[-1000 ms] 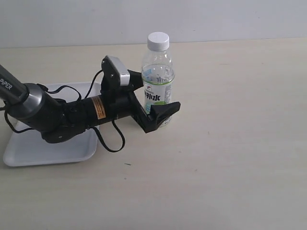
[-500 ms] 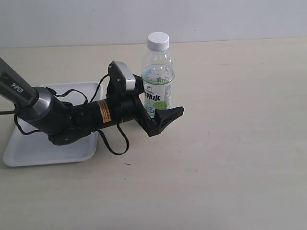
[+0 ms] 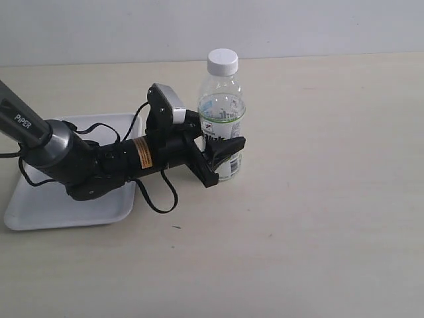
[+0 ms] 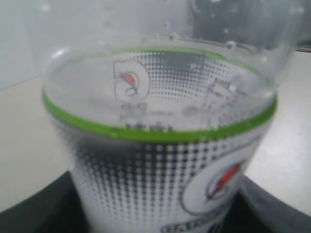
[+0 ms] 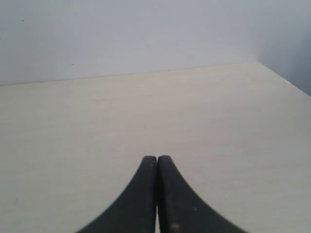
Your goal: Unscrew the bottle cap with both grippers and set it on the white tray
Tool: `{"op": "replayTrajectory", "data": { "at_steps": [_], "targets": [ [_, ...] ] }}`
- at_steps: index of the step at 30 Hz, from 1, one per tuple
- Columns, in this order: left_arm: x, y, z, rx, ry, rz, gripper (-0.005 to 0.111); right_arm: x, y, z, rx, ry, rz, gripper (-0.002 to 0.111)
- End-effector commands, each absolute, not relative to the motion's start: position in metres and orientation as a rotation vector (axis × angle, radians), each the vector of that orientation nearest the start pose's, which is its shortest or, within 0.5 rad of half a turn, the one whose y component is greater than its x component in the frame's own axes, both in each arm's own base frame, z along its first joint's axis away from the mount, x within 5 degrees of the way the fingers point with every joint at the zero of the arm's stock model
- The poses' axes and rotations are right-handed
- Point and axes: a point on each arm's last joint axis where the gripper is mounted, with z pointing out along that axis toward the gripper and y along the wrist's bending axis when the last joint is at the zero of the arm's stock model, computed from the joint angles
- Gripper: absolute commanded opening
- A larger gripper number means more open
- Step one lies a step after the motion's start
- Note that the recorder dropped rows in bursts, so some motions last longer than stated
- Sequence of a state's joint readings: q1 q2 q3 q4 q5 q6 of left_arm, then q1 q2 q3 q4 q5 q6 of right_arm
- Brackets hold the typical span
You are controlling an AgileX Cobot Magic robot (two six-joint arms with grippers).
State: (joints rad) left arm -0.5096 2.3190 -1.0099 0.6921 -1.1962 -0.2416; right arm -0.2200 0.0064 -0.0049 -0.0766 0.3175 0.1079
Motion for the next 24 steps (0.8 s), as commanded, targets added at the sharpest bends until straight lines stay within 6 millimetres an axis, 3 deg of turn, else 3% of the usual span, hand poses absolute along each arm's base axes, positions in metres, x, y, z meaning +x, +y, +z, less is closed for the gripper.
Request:
{"op": "replayTrajectory", "data": {
  "at_steps": [1, 5, 15, 24],
  "targets": [
    [0.323, -0.243, 0.07, 0.928, 1.458, -0.881, 0.024, 0.052, -0.014, 0.185, 0.245, 1.777, -0.163, 0.0],
    [0.322, -0.244, 0.069, 0.945, 1.452, -0.884, 0.0, 0.052, -0.014, 0.185, 0.245, 1.777, -0.163, 0.0],
    [0.317, -0.246, 0.078, 1.024, 1.397, -0.91, 0.0, 0.052, -0.014, 0.185, 0.245, 1.777, -0.163, 0.0],
    [0.32, -0.244, 0.092, 1.162, 1.481, -0.776, 0.0, 0.052, -0.014, 0.185, 0.245, 1.777, -0.163, 0.0]
  ]
}}
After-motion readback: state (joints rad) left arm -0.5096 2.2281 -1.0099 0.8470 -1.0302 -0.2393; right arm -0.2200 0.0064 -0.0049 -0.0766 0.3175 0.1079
